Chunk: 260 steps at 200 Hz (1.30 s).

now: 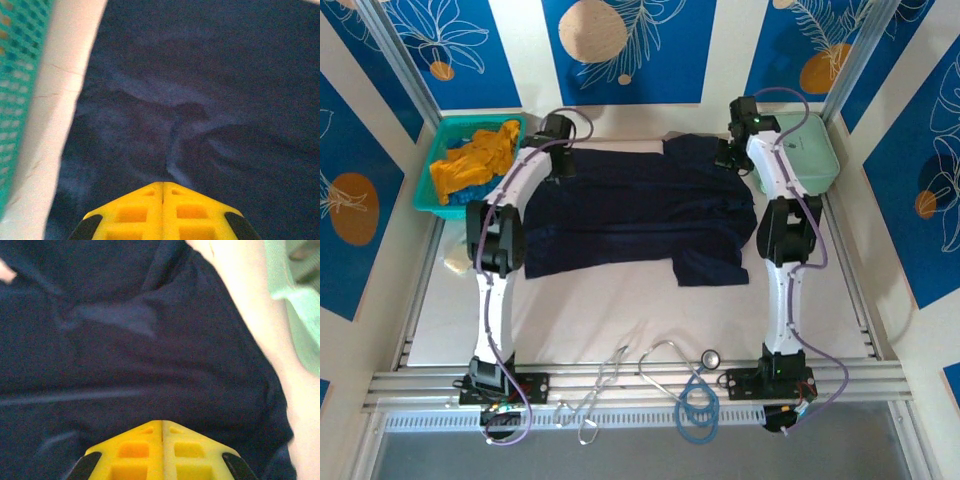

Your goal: Fold and stack the t-shirts

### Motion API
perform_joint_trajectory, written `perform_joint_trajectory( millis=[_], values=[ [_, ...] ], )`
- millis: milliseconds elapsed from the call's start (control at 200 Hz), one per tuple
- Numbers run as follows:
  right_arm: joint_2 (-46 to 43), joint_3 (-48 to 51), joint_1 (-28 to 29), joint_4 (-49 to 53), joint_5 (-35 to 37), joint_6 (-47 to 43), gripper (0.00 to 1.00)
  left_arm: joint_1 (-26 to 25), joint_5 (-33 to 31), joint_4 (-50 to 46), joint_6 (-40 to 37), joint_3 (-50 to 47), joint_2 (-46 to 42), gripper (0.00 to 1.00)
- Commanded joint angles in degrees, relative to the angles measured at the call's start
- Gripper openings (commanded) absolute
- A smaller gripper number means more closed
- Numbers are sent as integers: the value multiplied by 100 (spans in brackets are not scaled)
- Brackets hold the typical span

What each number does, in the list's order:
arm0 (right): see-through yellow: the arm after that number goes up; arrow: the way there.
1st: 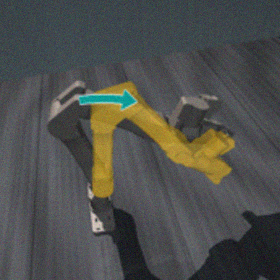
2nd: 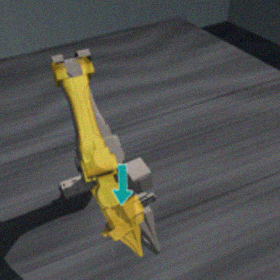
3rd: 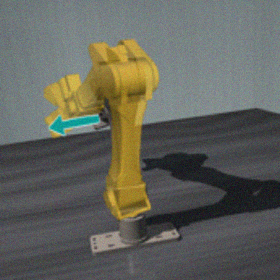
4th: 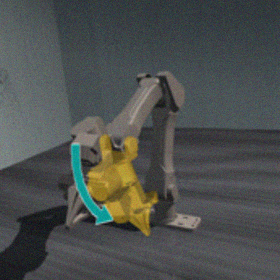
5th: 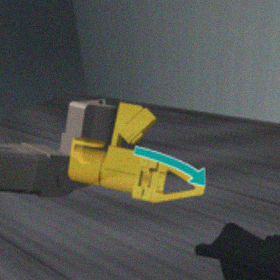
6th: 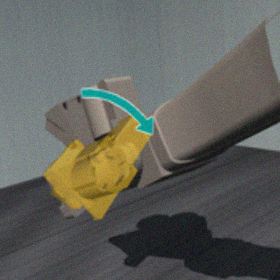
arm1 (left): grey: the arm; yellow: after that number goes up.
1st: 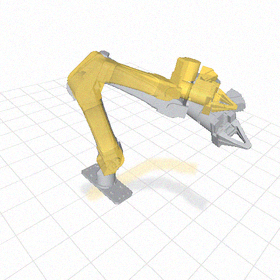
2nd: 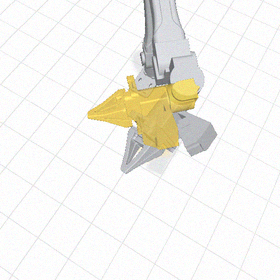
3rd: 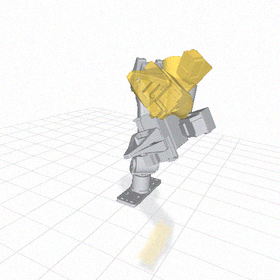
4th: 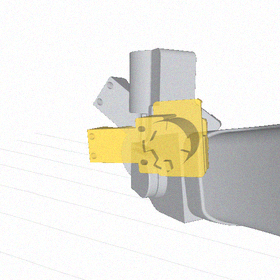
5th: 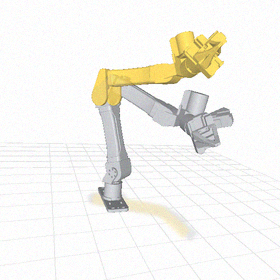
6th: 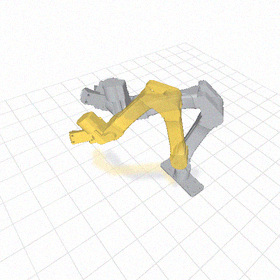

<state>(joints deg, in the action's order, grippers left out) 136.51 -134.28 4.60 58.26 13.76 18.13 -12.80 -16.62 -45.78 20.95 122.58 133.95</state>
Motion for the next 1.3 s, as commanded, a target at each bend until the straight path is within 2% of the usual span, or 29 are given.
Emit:
perform_joint_trajectory(
  millis=[0,140,265,575,755,1071,1296],
  values=[
    [740,-725,-125,335,49,-324,0,87,27,22,156,424,465,6],
    [1394,-1358,-164,398,4,-437,0,181,32,-90,426,850,918,6],
    [1673,-1409,-130,491,-60,-407,0,190,118,-541,576,1325,1353,5],
    [1608,-787,-65,836,146,-338,0,12,201,-887,682,748,1378,0],
    [1072,270,-47,591,393,-388,0,-197,163,-650,665,-314,948,0],
    [-20,2246,-107,-19,740,-282,0,-605,231,589,963,-3195,-598,0],
    [-627,3313,-227,-272,1048,-112,0,-939,239,1009,1197,-4539,-1285,0]
  ],
)
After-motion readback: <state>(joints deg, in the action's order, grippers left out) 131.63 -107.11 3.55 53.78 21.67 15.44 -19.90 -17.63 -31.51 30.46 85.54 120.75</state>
